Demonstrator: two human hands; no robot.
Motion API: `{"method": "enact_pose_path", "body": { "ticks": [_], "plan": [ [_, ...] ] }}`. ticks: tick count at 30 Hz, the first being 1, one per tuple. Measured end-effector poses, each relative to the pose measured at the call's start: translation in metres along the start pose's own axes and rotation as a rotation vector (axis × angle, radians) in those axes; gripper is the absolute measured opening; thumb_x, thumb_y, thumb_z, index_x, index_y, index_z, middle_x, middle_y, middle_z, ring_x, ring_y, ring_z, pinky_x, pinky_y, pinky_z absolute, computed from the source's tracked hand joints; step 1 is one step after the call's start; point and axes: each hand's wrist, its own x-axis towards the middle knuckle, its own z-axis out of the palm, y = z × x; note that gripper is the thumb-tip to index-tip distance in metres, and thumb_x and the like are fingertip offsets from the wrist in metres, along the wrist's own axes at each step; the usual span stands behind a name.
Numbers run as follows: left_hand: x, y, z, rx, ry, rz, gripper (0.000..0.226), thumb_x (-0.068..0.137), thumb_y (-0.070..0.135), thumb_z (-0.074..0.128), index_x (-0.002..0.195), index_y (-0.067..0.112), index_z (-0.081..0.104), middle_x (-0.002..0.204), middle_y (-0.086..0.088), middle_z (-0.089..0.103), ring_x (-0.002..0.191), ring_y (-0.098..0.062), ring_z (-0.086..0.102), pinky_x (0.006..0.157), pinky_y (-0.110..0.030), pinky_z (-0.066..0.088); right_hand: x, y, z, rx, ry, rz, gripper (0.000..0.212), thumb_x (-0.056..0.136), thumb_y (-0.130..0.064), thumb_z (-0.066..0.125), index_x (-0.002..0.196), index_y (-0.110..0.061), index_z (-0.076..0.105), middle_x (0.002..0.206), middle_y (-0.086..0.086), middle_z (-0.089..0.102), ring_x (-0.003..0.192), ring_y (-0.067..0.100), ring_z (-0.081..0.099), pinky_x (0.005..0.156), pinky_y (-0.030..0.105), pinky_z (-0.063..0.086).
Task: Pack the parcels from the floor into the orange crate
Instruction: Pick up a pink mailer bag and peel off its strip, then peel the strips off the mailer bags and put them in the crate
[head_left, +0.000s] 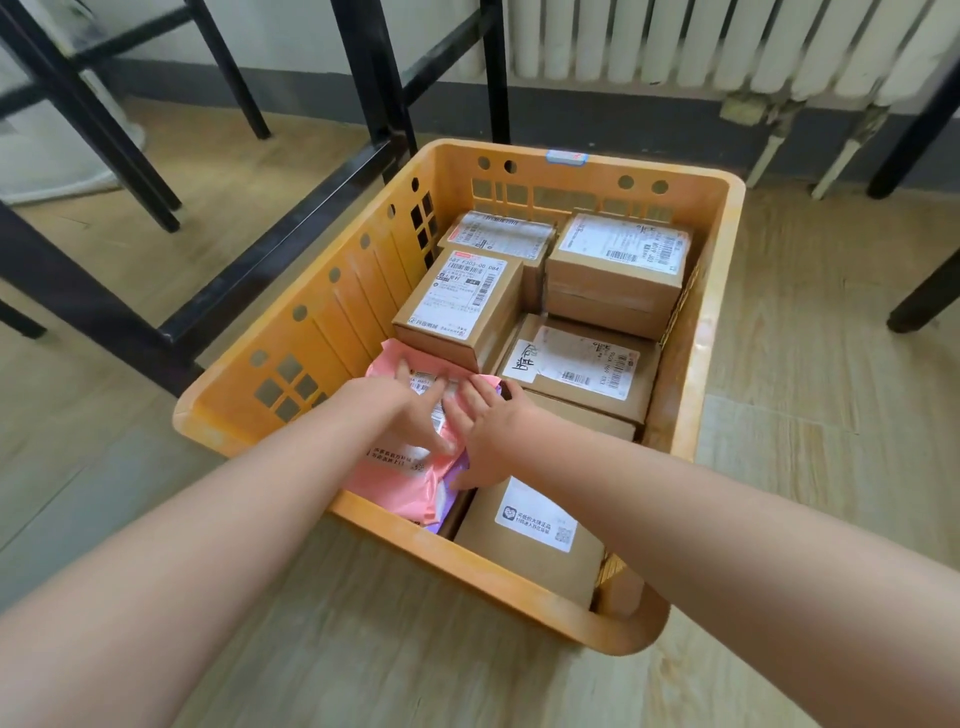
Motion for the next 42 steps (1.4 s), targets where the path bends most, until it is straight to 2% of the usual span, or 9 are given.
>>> {"method": "enact_pose_path", "body": {
  "ticks": [4, 6, 8, 10, 12, 17, 29, 36, 42],
  "plan": [
    [-0.012, 0.010, -0.008, 0.102, 0.078, 0.008, 0.098, 0.079, 0.067, 0.053, 0.148, 0.039, -0.010, 0.154, -0.018, -0.027, 0.144, -0.044, -0.003, 0.115, -0.050, 0.019, -0.019, 0.009, -0.014, 0.139, -0.020, -0.047, 0.101, 0.085, -0.061, 0.051, 0.151, -0.015, -0.011, 0.159, 0.007, -0.016, 0.146, 0.026, -0.015, 0.117, 0.052, 0.012],
    [-0.024, 0.017, -0.017, 0.082, 0.243, 0.065, 0.077, 0.079, 0.053, 0.060, 0.146, 0.033, 0.027, 0.154, -0.012, 0.018, 0.136, -0.036, 0.032, 0.103, -0.044, 0.039, -0.037, 0.017, -0.025, 0.198, 0.057, -0.096, 0.085, 0.088, -0.045, 0.057, 0.152, -0.014, 0.010, 0.159, 0.008, 0.005, 0.147, 0.031, -0.001, 0.114, 0.050, 0.025],
    [-0.041, 0.024, -0.027, 0.086, 0.447, 0.101, 0.047, 0.077, 0.047, 0.061, 0.120, 0.029, 0.056, 0.117, 0.000, 0.056, 0.106, -0.023, 0.056, 0.074, -0.031, 0.046, -0.062, 0.032, -0.034, 0.202, 0.222, -0.144, 0.057, 0.090, -0.030, 0.054, 0.143, -0.016, 0.035, 0.142, 0.009, 0.036, 0.136, 0.032, 0.027, 0.105, 0.046, 0.039],
    [-0.058, 0.034, -0.031, 0.082, 0.571, 0.167, 0.024, 0.079, 0.044, 0.062, 0.095, 0.026, 0.062, 0.086, 0.003, 0.057, 0.086, -0.020, 0.057, 0.061, -0.027, 0.040, -0.091, 0.052, -0.038, 0.181, 0.402, -0.123, 0.042, 0.091, -0.026, 0.049, 0.132, -0.018, 0.047, 0.124, 0.007, 0.048, 0.117, 0.028, 0.044, 0.091, 0.040, 0.045],
    [-0.074, 0.051, -0.033, 0.054, 0.658, 0.248, 0.014, 0.080, 0.037, 0.062, 0.080, 0.024, 0.059, 0.077, 0.004, 0.053, 0.082, -0.022, 0.056, 0.058, -0.025, 0.036, -0.121, 0.074, -0.037, 0.163, 0.535, -0.087, 0.034, 0.091, -0.027, 0.046, 0.123, -0.018, 0.054, 0.116, 0.006, 0.052, 0.107, 0.027, 0.048, 0.084, 0.038, 0.045],
    [-0.118, 0.121, -0.032, 0.001, 0.874, 0.470, 0.024, 0.080, 0.031, 0.058, 0.060, 0.024, 0.047, 0.067, 0.006, 0.053, 0.071, -0.023, 0.054, 0.049, -0.025, 0.029, -0.191, 0.126, -0.023, 0.169, 0.759, -0.009, 0.023, 0.088, -0.025, 0.044, 0.097, -0.016, 0.063, 0.093, 0.003, 0.056, 0.086, 0.025, 0.052, 0.071, 0.035, 0.044],
    [-0.198, 0.310, 0.014, 0.172, 0.815, 0.940, 0.024, 0.086, 0.030, 0.058, 0.065, 0.021, 0.052, 0.066, 0.002, 0.057, 0.061, -0.014, 0.057, 0.048, -0.023, 0.043, -0.338, 0.227, 0.106, 0.396, 0.754, 0.329, 0.011, 0.085, -0.028, 0.053, 0.086, -0.022, 0.062, 0.085, -0.005, 0.055, 0.083, 0.019, 0.051, 0.075, 0.036, 0.043],
    [-0.228, 0.459, 0.089, 0.014, 0.338, 1.000, 0.021, 0.080, 0.026, 0.056, 0.062, 0.014, 0.055, 0.066, -0.003, 0.056, 0.058, -0.020, 0.057, 0.048, -0.028, 0.055, -0.421, 0.275, 0.204, 0.515, 0.664, 0.648, 0.019, 0.081, -0.023, 0.053, 0.076, -0.011, 0.067, 0.085, 0.008, 0.061, 0.087, 0.031, 0.058, 0.073, 0.041, 0.047],
    [-0.231, 0.539, 0.172, -0.062, 0.289, 1.056, 0.026, 0.079, 0.023, 0.058, 0.056, 0.016, 0.047, 0.062, -0.004, 0.053, 0.065, -0.026, 0.056, 0.055, -0.026, 0.044, -0.483, 0.301, 0.298, 0.682, 0.597, 0.782, 0.011, 0.082, -0.018, 0.058, 0.082, -0.015, 0.068, 0.081, 0.002, 0.059, 0.086, 0.027, 0.060, 0.077, 0.037, 0.047]
  ]
}}
